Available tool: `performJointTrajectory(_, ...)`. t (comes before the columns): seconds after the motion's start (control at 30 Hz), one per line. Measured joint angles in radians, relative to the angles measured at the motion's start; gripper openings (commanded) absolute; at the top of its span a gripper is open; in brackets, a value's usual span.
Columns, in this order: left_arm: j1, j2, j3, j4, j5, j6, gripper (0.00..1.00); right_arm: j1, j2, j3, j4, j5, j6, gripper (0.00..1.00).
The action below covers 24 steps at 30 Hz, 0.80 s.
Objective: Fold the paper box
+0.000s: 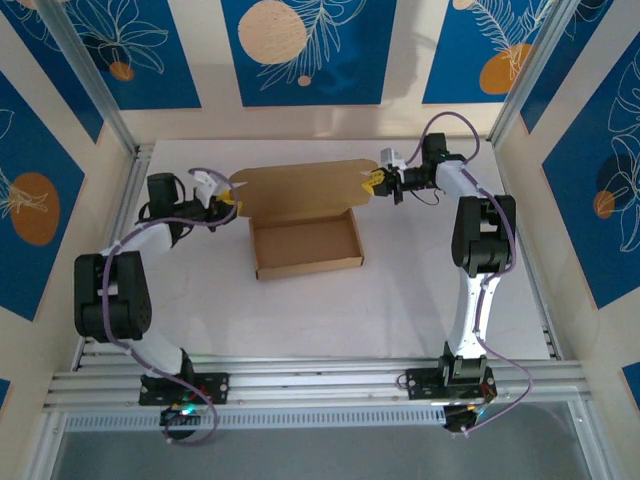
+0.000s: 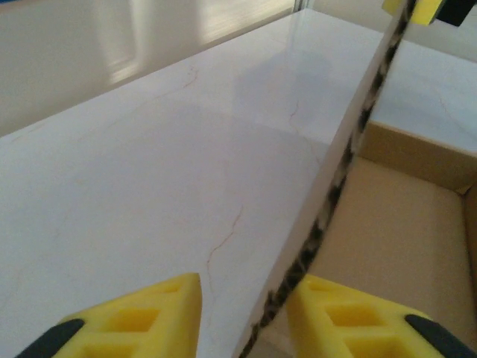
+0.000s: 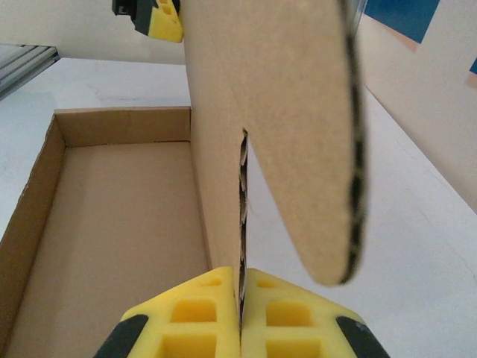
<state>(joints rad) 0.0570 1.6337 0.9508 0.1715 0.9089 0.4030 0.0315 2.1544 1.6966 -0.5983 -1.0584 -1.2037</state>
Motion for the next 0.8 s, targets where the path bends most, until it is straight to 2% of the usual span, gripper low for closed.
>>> performJointTrajectory(0.17,-0.024,0.000,0.007,0.021,-0.042,-0.006,0.00,0.005,-0.041,-0.080,0.148,0.021,0.109,0.00)
performJointTrajectory(0.3,-0.050,-0.001,-0.005,0.081,-0.137,-0.034,0.00,0.015,-0.109,-0.185,0.326,0.095,0.267,0.00)
performJointTrajectory(0.4,-0.077,-0.022,-0.066,0.161,-0.253,-0.083,0.00,0.042,-0.181,-0.291,0.494,0.192,0.415,0.00)
performJointTrajectory(0.5,-0.106,-0.069,-0.154,0.248,-0.384,-0.156,0.00,0.093,-0.268,-0.419,0.670,0.348,0.572,0.04)
performJointTrajectory(0.57,-0.122,-0.092,-0.191,0.281,-0.462,-0.205,0.00,0.147,-0.318,-0.483,0.758,0.495,0.674,0.04)
performJointTrajectory(0.63,-0.139,-0.105,-0.209,0.294,-0.548,-0.243,0.00,0.201,-0.345,-0.509,0.799,0.634,0.758,0.00)
performJointTrajectory(0.8,-0.200,-0.157,-0.288,0.347,-0.732,-0.325,0.00,0.343,-0.387,-0.528,0.814,1.015,0.953,0.00)
